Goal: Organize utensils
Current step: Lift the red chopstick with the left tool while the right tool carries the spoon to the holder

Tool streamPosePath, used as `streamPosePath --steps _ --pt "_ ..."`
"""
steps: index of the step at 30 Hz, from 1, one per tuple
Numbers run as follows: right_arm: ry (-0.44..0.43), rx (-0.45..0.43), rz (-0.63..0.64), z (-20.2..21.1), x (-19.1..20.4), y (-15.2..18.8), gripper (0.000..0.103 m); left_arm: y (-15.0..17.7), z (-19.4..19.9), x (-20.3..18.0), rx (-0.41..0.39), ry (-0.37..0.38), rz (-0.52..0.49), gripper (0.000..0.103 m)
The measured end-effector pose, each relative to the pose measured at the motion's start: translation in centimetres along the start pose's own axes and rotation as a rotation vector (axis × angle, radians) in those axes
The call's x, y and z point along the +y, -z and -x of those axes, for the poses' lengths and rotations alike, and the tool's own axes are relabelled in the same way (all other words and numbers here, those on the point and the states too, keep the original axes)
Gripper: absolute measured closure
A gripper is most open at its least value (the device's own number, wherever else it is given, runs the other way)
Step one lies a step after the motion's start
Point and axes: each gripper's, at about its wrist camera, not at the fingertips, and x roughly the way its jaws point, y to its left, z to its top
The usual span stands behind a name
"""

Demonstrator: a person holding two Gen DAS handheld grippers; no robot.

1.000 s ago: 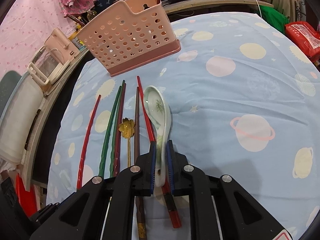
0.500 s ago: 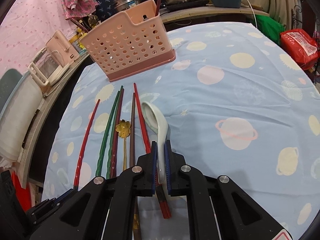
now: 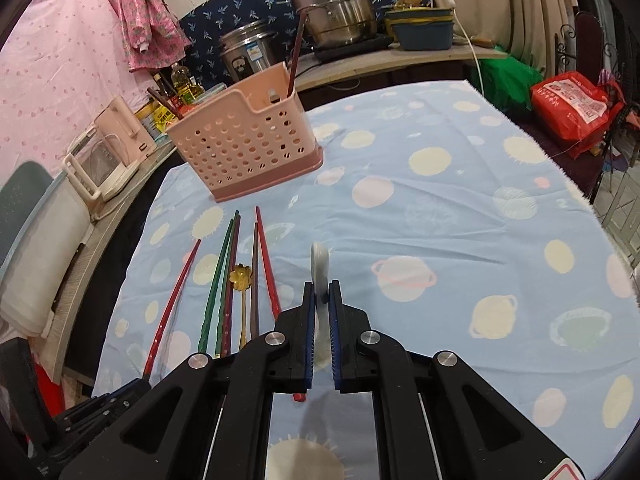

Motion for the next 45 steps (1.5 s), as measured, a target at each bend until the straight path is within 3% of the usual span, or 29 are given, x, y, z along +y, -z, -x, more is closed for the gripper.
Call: streamPosePath --steps 9,18,33,45 --pt "0.007 -0.053 0.02 2.4 0.1 -0.8 0.096 -2.1 3.6 -0.4 -0.078 0.01 -0.019 0.096" --pt "-0.024 -0.092 0.047 4.0 1.3 -3.3 0.096 -6.3 7.4 -1.5 -0.183 0.0 -0.057 0.096" --pt "-0.024 -0.192 0.129 4.0 4.4 -12.3 0.096 -18.5 13.6 -4.7 -0.42 -0.006 -0.126 0.096" --pt "0.001 -0.244 0.172 -0.7 7.3 -20.7 0.096 -30.1 15.0 -7.5 -0.63 -0.014 -0.107 0.096"
